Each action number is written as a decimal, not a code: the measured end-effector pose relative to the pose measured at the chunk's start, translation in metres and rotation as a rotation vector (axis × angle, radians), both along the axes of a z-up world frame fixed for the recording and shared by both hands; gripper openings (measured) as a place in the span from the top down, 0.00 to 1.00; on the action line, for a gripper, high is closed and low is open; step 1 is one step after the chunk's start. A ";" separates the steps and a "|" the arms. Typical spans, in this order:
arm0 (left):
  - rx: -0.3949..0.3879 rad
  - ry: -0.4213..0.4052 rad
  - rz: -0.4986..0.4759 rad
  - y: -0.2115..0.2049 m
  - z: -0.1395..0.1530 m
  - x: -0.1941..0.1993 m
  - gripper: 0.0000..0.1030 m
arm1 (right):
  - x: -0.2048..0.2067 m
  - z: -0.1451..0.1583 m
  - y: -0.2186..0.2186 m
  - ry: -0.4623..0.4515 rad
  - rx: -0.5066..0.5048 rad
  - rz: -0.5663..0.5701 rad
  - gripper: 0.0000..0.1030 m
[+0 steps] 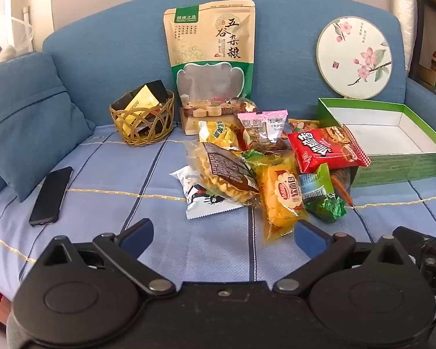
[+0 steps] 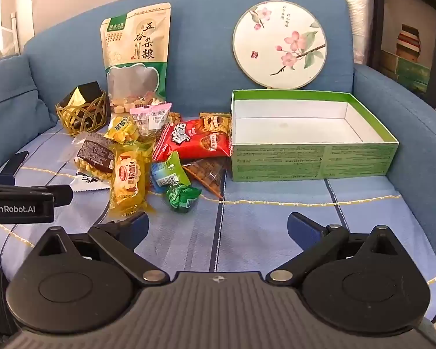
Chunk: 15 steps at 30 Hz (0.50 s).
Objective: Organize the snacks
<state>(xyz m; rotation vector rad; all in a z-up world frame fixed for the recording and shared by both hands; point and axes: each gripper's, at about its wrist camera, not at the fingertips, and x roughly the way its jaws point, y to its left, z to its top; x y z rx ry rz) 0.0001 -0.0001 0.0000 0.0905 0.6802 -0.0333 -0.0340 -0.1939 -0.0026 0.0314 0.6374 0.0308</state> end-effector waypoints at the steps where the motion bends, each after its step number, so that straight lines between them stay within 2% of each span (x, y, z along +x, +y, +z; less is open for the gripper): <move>1: -0.015 -0.009 -0.002 0.000 0.000 0.000 0.00 | 0.000 -0.001 0.000 0.002 0.000 0.000 0.00; 15: -0.015 -0.004 -0.007 0.002 0.001 -0.001 0.00 | -0.002 0.005 -0.001 -0.021 -0.010 -0.007 0.00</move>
